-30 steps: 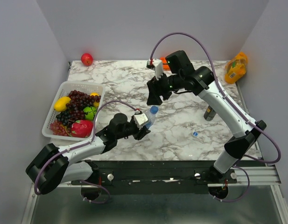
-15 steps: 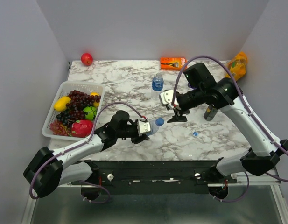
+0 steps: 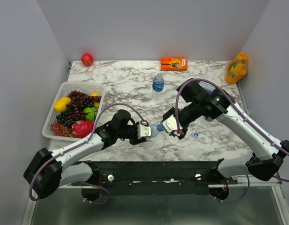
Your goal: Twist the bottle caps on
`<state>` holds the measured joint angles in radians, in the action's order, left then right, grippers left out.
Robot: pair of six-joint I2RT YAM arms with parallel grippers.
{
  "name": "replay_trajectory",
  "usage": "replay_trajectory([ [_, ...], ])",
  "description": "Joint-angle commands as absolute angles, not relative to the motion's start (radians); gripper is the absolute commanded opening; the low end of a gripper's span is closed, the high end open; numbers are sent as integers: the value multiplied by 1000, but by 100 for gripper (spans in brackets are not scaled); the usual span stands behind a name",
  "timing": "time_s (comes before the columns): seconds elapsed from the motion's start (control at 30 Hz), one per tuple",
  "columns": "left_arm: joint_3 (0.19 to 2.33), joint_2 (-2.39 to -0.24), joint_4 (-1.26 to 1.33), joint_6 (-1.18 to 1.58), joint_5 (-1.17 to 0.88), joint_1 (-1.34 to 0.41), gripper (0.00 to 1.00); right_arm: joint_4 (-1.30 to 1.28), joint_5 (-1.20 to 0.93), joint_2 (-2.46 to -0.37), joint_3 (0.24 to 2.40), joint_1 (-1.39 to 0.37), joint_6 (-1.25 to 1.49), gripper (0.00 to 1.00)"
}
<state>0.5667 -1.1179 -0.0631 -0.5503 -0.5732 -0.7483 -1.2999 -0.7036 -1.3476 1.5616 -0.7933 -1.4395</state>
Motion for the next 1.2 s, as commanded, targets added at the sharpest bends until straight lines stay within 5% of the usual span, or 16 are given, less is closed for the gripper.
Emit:
replay_trajectory([
  [0.0,607,-1117,-75,-560,-612,-747,0,-1238,-729,-1313,1517,-818,-1474,66],
  [0.33,615,-1112,-94,-594,-621,-747,0,-1120,-696,-1298,1465,-836,-1424,60],
  [0.57,614,-1101,-101,-594,-624,-747,0,-1137,-689,-1322,1486,-842,-1416,46],
  [0.97,591,-1074,-81,-583,-611,-746,0,-1151,-647,-1322,1467,-842,-1419,47],
  [1.17,589,-1075,-63,-568,-606,-747,0,-1135,-632,-1331,1470,-842,-1388,35],
])
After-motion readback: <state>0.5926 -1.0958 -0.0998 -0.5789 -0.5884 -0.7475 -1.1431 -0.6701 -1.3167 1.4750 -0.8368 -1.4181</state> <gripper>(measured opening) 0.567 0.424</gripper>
